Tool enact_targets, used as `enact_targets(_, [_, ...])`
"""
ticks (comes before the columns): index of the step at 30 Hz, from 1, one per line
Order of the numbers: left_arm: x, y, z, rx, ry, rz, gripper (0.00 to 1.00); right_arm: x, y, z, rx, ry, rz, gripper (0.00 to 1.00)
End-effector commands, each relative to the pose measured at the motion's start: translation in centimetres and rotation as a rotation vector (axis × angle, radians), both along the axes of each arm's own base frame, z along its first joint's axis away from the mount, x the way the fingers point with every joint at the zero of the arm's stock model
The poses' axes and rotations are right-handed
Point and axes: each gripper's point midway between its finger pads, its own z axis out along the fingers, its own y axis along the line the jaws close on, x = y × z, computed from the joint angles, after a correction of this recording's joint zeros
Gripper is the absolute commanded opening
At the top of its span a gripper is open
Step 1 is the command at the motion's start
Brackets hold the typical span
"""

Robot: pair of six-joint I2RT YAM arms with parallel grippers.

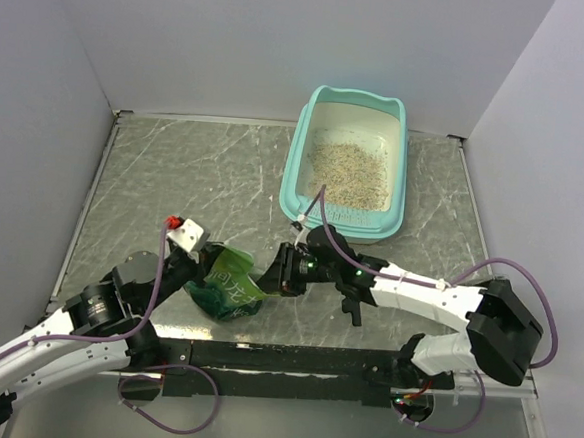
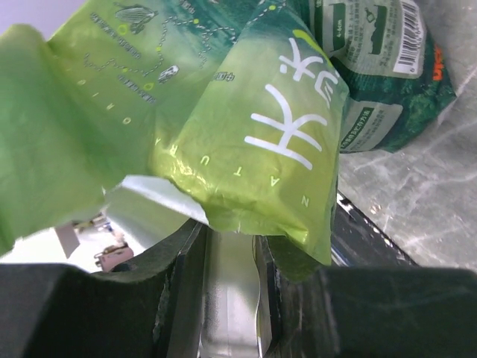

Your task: Fill the litter box with clean litter

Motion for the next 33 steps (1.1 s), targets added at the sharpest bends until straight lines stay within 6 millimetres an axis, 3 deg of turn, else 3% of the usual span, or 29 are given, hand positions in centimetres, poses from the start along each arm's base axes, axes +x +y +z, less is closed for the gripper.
enact_targets(1, [0.5,0.6,1.2,-0.041,-0.032,0.044,0.01,-0.7,-0.5,-0.7,0.108,0.003,-0.02,0.0])
enact_targets(6, [0.4,0.6,1.3,-0.044,-0.043,0.035,0.01,-0.6,-0.2,-0.1,0.287,-0.024,-0.038,0.0])
enact_targets(7, [0.4,0.6,1.2,-0.041,-0.043,0.037,0.01,-0.6,-0.1,0.8,0.353,-0.06,-0.032,0.0])
enact_targets(10, [0.5,0.7,1.2,-0.039,-0.046,0.038,0.01,-0.8,0.0,0.2,0.409,-0.044,-0.021,0.0])
enact_targets(11, [0.5,0.8,1.3,-0.042,-0.049,0.041,0.01,-0.7,0.2,1.8,0.486,-0.085,-0.009,0.0])
enact_targets(13, [0.5,0.8,1.3,-0.038,-0.05,0.044,0.01,-0.9,0.1,1.0,0.498,-0.06,-0.006,0.0])
enact_targets(14, [0.5,0.8,1.3,-0.041,-0.052,0.044,0.01,-1.0,0.2,1.6,0.532,-0.076,0.003,0.0])
enact_targets(19, [0.7,0.9,1.2,-0.034,-0.054,0.052,0.01,-1.4,-0.7,0.9,0.524,-0.1,-0.003,0.0])
enact_targets(29, [1.0,1.3,1.1,-0.026,-0.057,0.079,0.01,-2.6,-4.2,1.1,0.527,-0.164,-0.043,0.0])
enact_targets(30, [0.9,1.3,1.1,-0.024,-0.058,0.077,0.01,-2.8,-4.6,1.8,0.546,-0.184,-0.046,0.0])
enact_targets(32, [1.0,1.3,1.0,-0.02,-0.055,0.079,0.01,-2.9,-5.2,1.1,0.519,-0.182,-0.061,0.0])
enact_targets(33, [1.0,1.3,1.1,-0.022,-0.056,0.079,0.01,-3.0,-5.5,1.8,0.534,-0.201,-0.063,0.0])
